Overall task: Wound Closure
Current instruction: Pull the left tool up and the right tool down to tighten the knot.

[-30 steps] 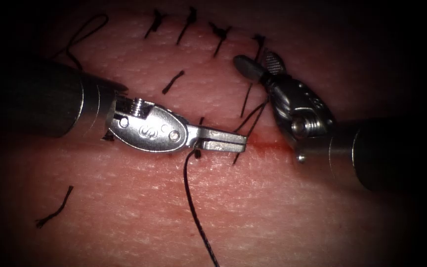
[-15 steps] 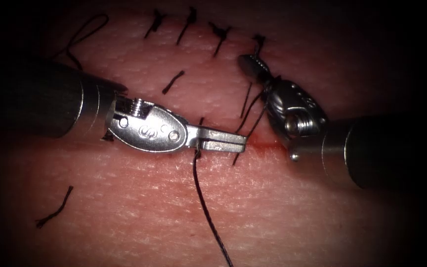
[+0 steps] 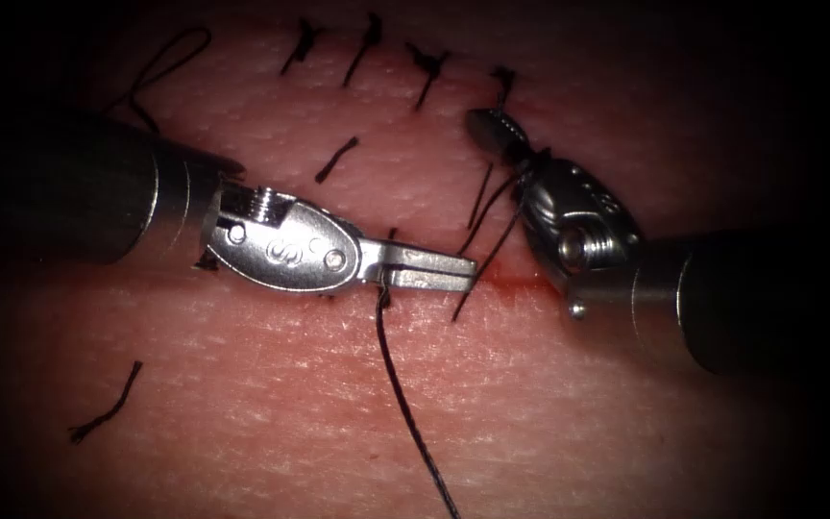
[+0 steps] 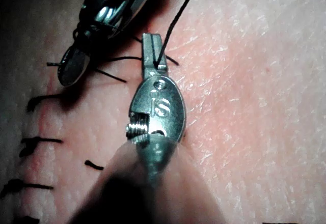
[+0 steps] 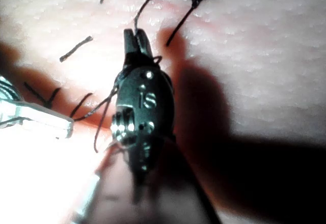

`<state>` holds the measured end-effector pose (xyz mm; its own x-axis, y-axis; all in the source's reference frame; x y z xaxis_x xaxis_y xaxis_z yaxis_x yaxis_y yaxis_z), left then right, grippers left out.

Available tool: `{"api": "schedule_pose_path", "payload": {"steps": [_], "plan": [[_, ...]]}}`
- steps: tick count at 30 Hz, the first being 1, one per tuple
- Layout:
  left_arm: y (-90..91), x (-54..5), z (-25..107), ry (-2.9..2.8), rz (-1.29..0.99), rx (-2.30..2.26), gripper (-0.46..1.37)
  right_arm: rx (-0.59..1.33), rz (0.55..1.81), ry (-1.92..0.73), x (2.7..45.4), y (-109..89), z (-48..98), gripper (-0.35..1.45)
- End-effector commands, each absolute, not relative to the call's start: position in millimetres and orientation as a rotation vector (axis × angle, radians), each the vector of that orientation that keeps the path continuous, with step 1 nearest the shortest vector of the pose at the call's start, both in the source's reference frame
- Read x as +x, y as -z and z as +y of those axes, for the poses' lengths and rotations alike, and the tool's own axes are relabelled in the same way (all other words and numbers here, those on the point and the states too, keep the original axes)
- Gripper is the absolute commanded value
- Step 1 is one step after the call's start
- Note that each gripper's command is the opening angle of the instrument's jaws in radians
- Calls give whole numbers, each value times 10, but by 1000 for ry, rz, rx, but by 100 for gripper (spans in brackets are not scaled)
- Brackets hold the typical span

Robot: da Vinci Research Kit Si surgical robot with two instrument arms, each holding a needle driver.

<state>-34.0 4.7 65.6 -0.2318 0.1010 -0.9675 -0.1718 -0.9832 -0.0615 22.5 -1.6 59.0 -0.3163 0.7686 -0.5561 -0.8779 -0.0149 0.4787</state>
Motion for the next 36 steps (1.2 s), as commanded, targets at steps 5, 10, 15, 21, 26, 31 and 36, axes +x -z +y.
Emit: {"api": "schedule_pose_path", "payload": {"steps": [5, 10, 15, 21, 26, 31, 36], "plan": [[-661, -333, 52, -2334, 97, -1796, -35, -167, 931, -1643, 225, -587, -21, -35], [-657, -328, 58, -2319, 109, -1787, -35, -155, 941, -1635, 228, -583, -28, -35], [-654, -326, 65, -2304, 117, -1782, -35, -144, 946, -1614, 234, -575, -41, -35], [-657, -325, 79, -2297, 122, -1768, -35, -138, 953, -1586, 237, -564, -57, -35], [-660, -323, 102, -2292, 114, -1755, -35, -126, 959, -1570, 236, -555, -71, -35], [-664, -323, 124, -2296, 123, -1740, -35, -108, 967, -1557, 237, -544, -86, -35], [-668, -322, 150, -2308, 135, -1733, -35, -83, 974, -1527, 240, -529, -106, -35]]}}
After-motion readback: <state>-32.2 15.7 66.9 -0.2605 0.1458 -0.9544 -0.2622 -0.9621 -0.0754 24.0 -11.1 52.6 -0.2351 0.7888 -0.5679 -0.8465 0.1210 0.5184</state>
